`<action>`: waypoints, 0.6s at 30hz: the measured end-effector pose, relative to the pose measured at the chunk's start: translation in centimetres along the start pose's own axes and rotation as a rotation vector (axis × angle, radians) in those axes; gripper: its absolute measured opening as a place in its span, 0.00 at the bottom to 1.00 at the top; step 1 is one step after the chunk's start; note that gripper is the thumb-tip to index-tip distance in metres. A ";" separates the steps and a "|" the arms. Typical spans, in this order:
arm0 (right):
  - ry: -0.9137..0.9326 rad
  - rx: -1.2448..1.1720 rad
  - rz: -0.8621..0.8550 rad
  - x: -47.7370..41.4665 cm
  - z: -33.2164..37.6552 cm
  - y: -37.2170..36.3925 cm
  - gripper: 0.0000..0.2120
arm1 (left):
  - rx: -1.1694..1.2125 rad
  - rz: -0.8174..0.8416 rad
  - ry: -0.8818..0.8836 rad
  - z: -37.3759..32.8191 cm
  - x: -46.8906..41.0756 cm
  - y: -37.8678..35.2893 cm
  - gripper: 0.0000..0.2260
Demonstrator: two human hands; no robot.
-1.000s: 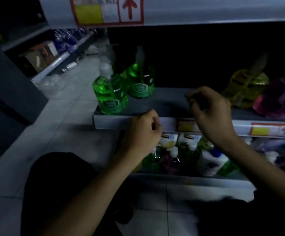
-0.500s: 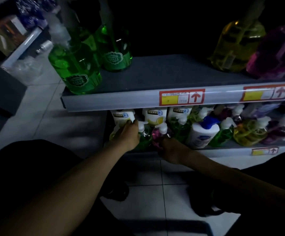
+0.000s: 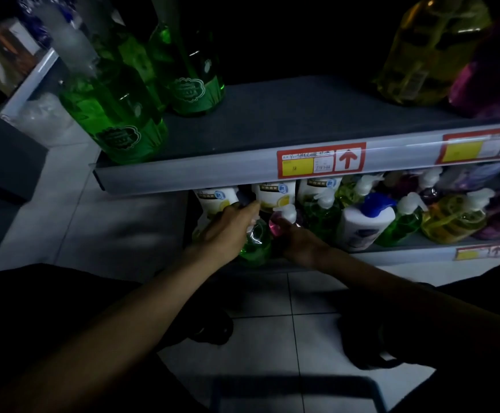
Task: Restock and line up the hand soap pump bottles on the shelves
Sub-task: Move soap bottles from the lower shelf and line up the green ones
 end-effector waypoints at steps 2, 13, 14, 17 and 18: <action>0.020 -0.028 0.076 1.6 0.6 0.1 0.26 | 0.037 0.052 -0.070 0.0 1.0 0.8 0.22; 0.212 -0.474 0.297 10.9 7.5 3.4 0.38 | 0.528 0.091 -0.251 -7.1 5.4 10.8 0.06; 0.260 -0.504 0.261 11.4 8.7 4.1 0.35 | 0.580 0.056 -0.272 -7.4 5.7 12.2 0.05; 0.371 -0.571 0.161 11.8 12.0 6.0 0.26 | 0.750 -0.093 -0.323 -7.7 5.7 15.9 0.05; 0.400 -0.592 0.137 11.6 12.9 6.6 0.24 | 0.788 -0.162 -0.332 -7.5 5.7 17.1 0.05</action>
Point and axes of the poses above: each hand's wrist, its own x-axis away from the middle knuckle, its own y-axis out of the back of the hand, z = x × y, the point moved 8 cm from there along -x, towards the middle knuckle, and after that the axes turned 7 degrees about y, right-handed, at the moved point
